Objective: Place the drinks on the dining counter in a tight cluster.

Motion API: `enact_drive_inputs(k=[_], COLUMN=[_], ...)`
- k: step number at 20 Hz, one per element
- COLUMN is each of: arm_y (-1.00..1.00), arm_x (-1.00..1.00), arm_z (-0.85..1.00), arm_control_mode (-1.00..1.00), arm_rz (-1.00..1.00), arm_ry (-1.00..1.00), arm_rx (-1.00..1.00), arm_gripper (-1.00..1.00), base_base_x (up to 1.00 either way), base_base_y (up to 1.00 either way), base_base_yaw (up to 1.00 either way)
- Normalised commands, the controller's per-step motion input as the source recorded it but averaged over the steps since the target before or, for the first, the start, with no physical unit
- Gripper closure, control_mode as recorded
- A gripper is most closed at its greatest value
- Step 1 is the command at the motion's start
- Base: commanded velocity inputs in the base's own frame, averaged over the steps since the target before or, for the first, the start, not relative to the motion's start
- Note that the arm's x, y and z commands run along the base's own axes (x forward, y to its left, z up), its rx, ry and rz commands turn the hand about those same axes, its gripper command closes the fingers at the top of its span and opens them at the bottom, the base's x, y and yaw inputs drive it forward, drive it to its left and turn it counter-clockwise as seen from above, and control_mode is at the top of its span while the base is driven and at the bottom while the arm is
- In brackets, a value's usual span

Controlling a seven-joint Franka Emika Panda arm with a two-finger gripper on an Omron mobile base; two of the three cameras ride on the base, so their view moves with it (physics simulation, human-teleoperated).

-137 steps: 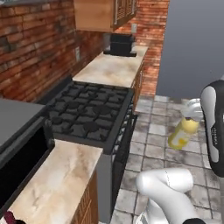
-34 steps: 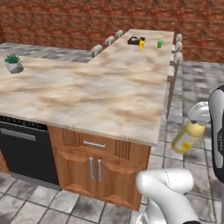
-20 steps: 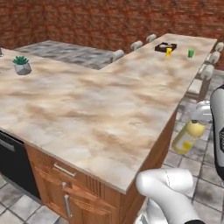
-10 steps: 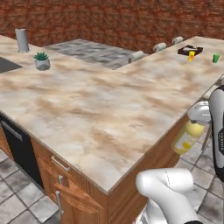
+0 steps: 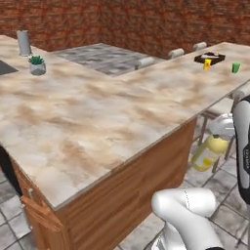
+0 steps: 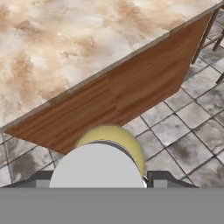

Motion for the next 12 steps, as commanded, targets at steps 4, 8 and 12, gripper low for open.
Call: enact_drive_inputs(k=[4, 8, 12], arm_y=[0.00, 0.00, 0.00], arm_x=[0.00, 0.00, 0.00], arm_z=[0.00, 0.00, 0.00], arm_control_mode=[1.00, 1.00, 1.00], arm_rz=[0.00, 0.00, 0.00], arm_ry=[0.00, 0.00, 0.00], arm_rx=[0.00, 0.00, 0.00], arm_gripper=[1.00, 1.00, 1.00], base_base_x=[0.41, 0.67, 0.45], base_base_y=[-1.00, -1.00, -1.00], base_base_yaw=[0.27, 0.31, 0.28])
